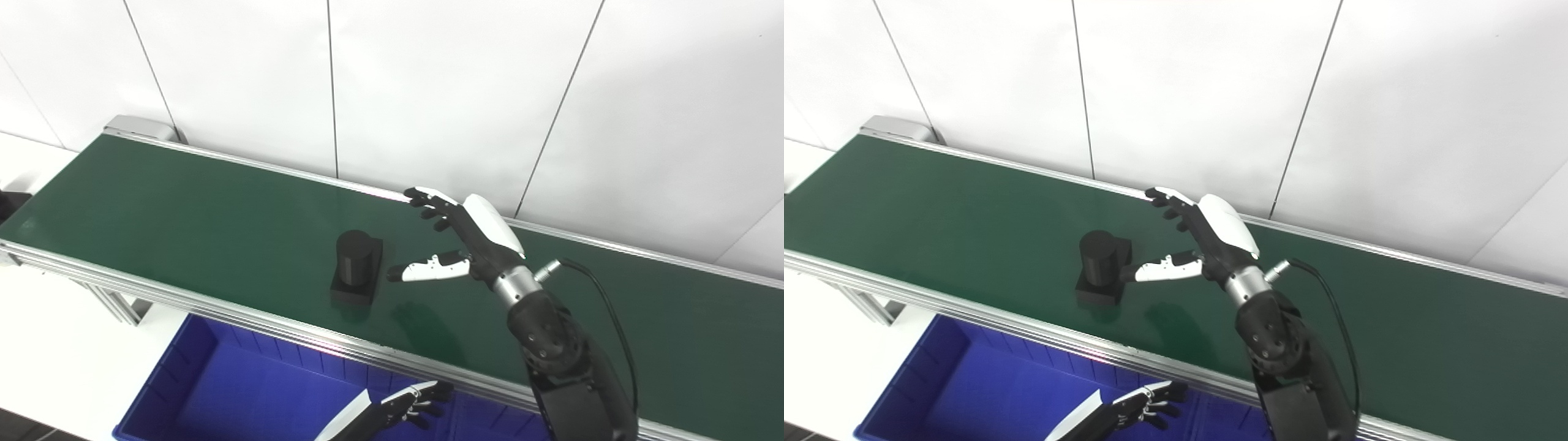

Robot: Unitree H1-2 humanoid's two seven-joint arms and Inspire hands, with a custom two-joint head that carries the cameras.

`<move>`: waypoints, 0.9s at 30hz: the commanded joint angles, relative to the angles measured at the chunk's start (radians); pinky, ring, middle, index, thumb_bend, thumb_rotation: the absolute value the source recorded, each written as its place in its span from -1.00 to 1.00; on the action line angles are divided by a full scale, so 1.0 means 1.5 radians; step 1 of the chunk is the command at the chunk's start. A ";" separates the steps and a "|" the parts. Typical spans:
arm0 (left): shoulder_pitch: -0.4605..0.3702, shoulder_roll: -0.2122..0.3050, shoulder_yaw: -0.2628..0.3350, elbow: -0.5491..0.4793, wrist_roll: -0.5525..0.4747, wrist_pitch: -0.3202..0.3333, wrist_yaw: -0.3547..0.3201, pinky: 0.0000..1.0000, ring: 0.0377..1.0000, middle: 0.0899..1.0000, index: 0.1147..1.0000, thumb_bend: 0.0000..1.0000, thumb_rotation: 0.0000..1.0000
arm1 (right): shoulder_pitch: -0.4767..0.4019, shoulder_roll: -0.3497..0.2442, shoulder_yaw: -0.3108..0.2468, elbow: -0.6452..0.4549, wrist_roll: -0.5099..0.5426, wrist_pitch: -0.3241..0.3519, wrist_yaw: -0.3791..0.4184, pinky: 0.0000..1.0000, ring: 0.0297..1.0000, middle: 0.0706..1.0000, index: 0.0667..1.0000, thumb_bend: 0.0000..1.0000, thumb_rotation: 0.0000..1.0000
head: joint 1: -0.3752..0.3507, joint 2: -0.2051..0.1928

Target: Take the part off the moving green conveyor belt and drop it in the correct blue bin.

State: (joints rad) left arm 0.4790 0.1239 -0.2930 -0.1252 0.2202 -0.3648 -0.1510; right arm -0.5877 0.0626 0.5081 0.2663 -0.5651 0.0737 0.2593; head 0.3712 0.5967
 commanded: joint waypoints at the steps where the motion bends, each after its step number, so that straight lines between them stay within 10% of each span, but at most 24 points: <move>1: -0.001 -0.005 -0.002 -0.009 -0.013 -0.017 0.004 0.40 0.58 0.72 0.78 0.90 -0.69 | -0.033 0.019 0.003 -0.003 -0.005 -0.014 -0.015 0.39 0.58 0.67 0.72 0.88 -0.10 | 0.001 0.001; 18: -0.003 -0.012 -0.016 -0.007 -0.012 -0.020 0.005 0.58 0.64 0.71 0.75 0.92 -0.75 | -0.068 0.052 0.049 0.115 -0.047 -0.027 -0.046 0.47 0.66 0.71 0.72 0.89 -0.13 | 0.015 0.005; 27: 0.001 -0.015 -0.016 -0.011 0.002 -0.025 0.008 0.55 0.63 0.71 0.75 0.94 -0.70 | -0.060 0.077 0.052 0.162 -0.035 -0.031 -0.058 0.21 0.44 0.58 0.64 0.77 -0.52 | 0.021 0.010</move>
State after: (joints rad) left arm 0.4763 0.1039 -0.3116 -0.1207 0.2271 -0.3668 -0.1505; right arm -0.6466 0.1453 0.5911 0.5222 -0.6251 0.0682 0.1975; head 0.4019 0.6105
